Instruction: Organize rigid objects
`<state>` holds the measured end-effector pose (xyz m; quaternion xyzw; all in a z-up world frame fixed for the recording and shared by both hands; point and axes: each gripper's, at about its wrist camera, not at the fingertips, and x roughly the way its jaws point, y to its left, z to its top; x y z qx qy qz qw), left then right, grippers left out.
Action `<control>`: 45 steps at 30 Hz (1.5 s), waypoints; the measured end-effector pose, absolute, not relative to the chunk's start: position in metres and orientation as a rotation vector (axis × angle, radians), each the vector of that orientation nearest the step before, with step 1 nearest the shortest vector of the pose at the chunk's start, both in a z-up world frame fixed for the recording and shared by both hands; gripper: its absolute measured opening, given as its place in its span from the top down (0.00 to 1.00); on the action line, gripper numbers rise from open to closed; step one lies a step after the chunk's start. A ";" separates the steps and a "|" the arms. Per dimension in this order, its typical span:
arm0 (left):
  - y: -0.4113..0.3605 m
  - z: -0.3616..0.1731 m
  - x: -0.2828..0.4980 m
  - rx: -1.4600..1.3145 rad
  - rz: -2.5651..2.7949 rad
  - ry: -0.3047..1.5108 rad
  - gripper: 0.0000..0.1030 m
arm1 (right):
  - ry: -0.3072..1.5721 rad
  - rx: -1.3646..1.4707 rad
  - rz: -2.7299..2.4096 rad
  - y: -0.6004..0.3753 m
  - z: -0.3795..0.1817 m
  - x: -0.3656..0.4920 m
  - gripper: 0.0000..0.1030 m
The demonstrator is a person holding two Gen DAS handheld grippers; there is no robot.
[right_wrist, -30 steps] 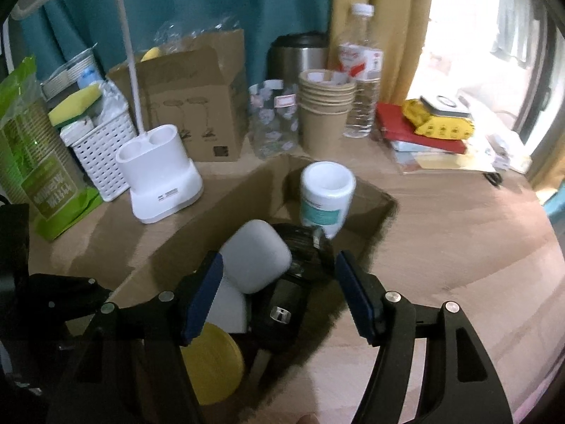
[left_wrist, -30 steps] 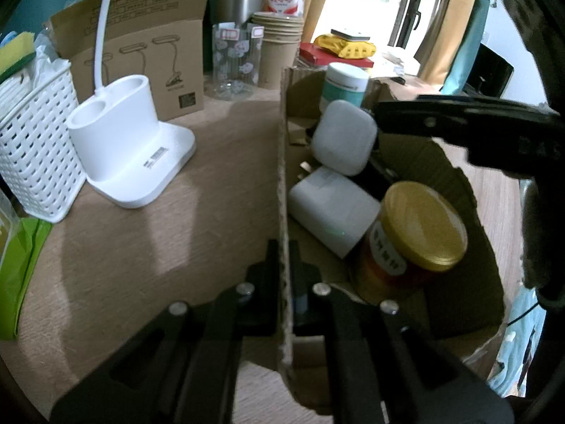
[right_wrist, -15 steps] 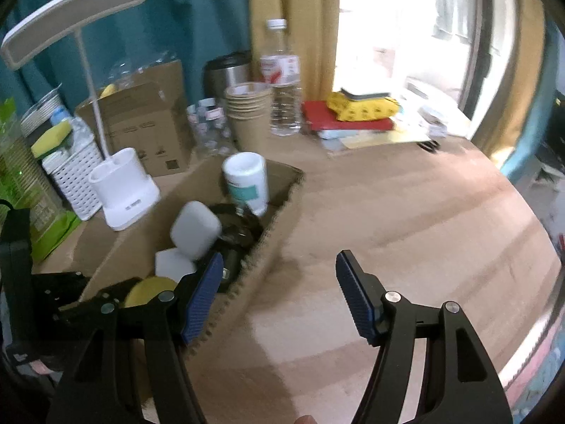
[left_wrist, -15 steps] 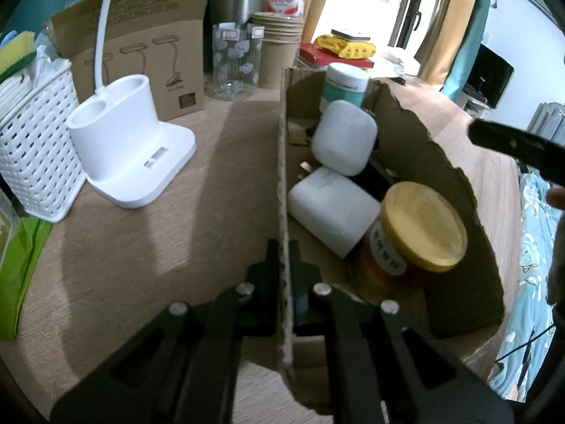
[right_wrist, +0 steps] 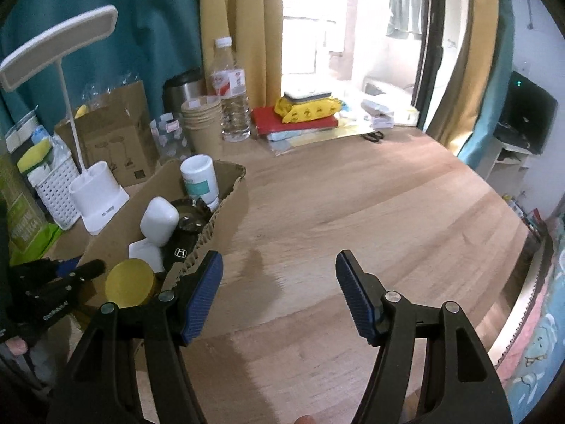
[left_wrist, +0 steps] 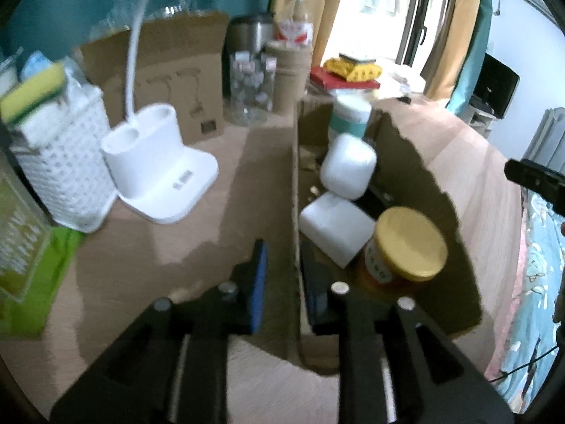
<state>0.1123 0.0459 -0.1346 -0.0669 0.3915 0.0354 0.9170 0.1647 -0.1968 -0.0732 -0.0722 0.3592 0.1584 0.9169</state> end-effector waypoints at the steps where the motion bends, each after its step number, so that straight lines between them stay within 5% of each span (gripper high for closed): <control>1: 0.046 -0.129 0.109 -0.143 0.071 0.793 0.58 | 0.729 -0.143 0.323 -0.199 -0.069 0.161 0.32; 3: 0.045 -0.115 0.101 -0.154 0.066 0.753 0.43 | 0.718 -0.138 0.323 -0.201 -0.064 0.156 0.32; 12: 0.020 -0.064 0.072 -0.097 0.027 0.632 0.41 | 0.626 -0.124 0.320 -0.211 -0.029 0.123 0.32; 22: -0.008 -0.027 0.048 -0.073 -0.026 0.535 0.12 | 0.544 -0.107 0.310 -0.225 -0.001 0.092 0.32; 45: -0.031 0.063 0.014 -0.043 -0.084 0.302 0.10 | 0.374 -0.041 0.256 -0.256 0.061 0.046 0.32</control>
